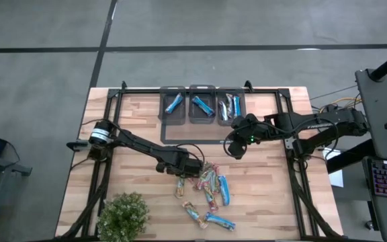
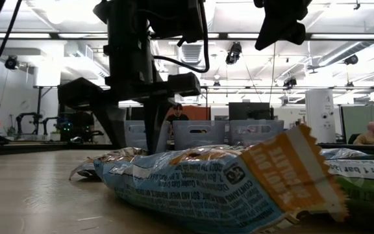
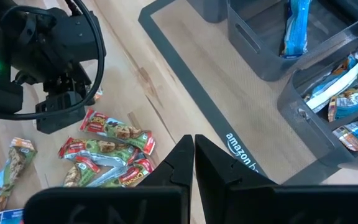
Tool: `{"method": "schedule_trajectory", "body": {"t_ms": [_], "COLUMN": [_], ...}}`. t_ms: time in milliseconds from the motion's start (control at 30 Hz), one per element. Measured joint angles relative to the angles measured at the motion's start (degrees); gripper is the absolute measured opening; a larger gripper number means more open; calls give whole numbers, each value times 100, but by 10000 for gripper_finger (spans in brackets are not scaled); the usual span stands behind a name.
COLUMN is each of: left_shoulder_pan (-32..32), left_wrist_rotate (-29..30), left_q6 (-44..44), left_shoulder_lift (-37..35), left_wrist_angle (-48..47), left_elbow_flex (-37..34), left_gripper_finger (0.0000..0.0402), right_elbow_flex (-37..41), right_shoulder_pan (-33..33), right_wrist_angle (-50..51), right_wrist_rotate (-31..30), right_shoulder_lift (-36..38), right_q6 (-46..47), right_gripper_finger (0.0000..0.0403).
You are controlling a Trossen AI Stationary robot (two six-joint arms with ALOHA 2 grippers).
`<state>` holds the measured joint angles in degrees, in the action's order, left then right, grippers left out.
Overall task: Pick and place Granola Bars by type
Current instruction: Put the yellow granola bar into the right black bin
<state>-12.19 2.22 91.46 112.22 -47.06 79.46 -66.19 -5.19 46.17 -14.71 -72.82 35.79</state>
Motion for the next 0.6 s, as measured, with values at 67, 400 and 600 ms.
{"method": "schedule_trajectory", "body": {"t_ms": [67, 400, 600], "left_shoulder_pan": [9, 17, 20], "left_wrist_rotate": [-67, -289, -291], "left_q6": [-29, -135, -144], "left_shoulder_lift": [44, 162, 164], "left_wrist_angle": [-14, -15, -52], "left_elbow_flex": [0, 0, -2], "left_gripper_finger": [181, 179, 156], "right_elbow_flex": [0, 0, 0], "right_shoulder_pan": [0, 0, 0], "right_wrist_angle": [0, 39, 42], "right_wrist_rotate": [-24, -47, -47], "right_shoulder_lift": [0, 0, 0], "right_q6": [-1, 0, 0], "right_gripper_finger": [8, 9, 8]}}
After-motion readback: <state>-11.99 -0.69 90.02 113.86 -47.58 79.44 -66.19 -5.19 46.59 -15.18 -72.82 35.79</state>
